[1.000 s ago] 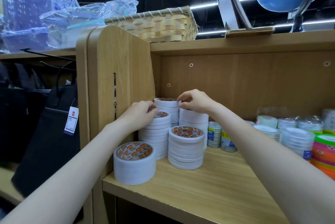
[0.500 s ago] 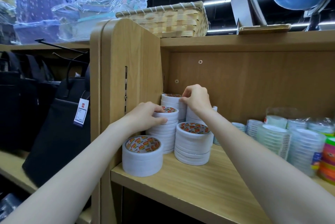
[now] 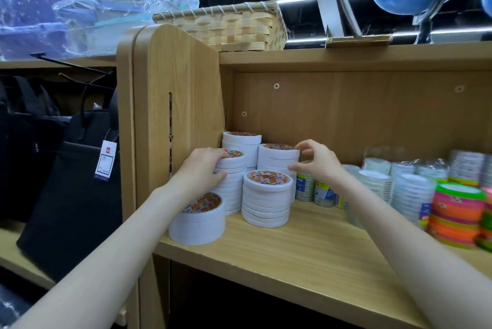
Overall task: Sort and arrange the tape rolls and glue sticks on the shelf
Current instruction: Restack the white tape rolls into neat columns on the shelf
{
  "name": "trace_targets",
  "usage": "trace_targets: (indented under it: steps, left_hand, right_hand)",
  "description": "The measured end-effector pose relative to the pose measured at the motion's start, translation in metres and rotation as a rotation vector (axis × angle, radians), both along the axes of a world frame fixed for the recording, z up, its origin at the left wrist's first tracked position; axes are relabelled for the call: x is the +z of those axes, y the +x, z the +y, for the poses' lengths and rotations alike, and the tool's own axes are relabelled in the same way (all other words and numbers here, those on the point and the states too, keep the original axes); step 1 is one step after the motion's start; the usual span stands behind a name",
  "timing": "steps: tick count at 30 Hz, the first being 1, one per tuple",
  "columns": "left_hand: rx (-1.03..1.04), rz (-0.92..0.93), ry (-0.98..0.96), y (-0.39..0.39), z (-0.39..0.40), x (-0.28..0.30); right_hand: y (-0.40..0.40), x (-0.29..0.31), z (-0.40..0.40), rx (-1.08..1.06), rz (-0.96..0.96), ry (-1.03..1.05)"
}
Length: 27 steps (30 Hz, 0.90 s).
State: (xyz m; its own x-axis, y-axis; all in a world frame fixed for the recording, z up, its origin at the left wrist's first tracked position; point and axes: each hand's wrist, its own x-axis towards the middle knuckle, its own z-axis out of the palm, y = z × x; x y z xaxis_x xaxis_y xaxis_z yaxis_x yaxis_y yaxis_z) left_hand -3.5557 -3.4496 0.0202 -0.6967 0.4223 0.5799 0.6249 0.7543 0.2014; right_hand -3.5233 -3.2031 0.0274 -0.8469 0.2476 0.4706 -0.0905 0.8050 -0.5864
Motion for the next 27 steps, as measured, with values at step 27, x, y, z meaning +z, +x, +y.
trace_targets:
  steps: [27]
  left_hand:
    - [0.028,-0.07,0.119,-0.002,0.002,-0.011]
  right_hand:
    - [-0.012,0.001,0.004,0.04,0.004,0.042]
